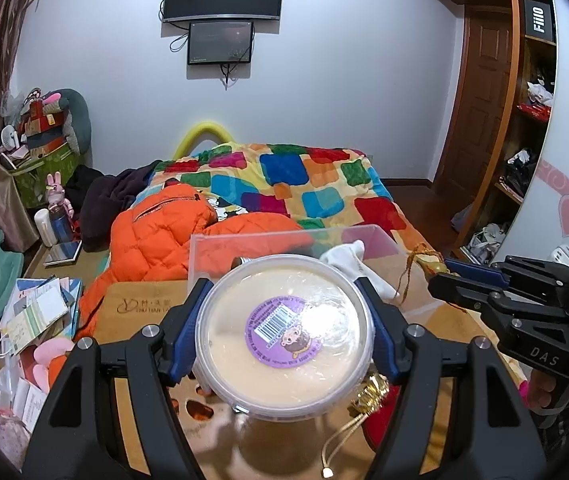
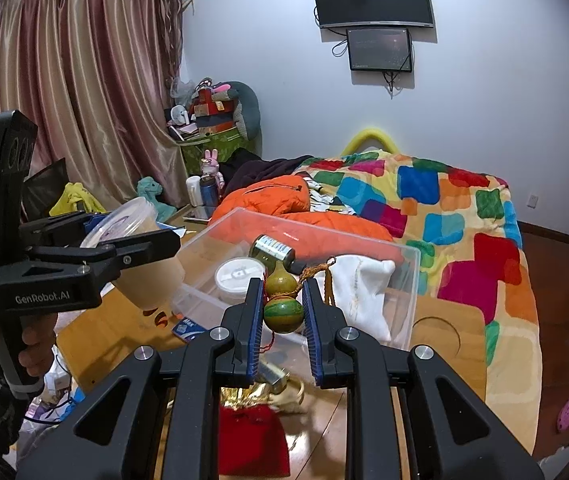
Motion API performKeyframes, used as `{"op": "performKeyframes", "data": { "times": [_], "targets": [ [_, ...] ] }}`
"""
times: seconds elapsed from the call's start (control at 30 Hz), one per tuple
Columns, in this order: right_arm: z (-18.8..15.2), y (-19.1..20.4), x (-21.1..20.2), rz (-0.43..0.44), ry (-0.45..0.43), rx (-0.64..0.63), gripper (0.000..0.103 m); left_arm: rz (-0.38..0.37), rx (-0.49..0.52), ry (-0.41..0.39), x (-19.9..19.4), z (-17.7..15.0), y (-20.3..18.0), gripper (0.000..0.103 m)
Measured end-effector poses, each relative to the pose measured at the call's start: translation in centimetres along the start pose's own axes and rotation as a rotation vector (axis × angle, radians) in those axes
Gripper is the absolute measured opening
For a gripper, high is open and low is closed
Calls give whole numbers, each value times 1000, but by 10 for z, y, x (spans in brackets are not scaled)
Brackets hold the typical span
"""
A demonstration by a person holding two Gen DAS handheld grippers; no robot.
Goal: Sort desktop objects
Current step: 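Carry the gourd charm and cream jar over the clear box with both tools, then open both tools to release the gourd charm and cream jar into the box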
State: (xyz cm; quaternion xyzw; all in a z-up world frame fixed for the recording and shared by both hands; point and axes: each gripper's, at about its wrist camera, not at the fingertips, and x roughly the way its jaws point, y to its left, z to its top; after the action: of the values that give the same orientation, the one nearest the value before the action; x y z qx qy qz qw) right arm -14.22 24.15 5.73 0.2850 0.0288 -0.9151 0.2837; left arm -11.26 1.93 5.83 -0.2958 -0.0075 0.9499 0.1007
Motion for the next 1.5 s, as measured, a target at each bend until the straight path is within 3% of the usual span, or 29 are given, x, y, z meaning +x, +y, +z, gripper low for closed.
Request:
{"op": "performKeyframes", "data": {
  "times": [0.47,1.1,1.5],
  "targets": [
    [12,-26,37,-16,30,34,17,13,-4,22,39,18,17,70],
    [11,-56,92,-22,93,83,17,2,-15,122,118,23,24,70],
    [8,-55,113,-27,130,71,17,16,-5,148,133,21,24,70]
  ]
}}
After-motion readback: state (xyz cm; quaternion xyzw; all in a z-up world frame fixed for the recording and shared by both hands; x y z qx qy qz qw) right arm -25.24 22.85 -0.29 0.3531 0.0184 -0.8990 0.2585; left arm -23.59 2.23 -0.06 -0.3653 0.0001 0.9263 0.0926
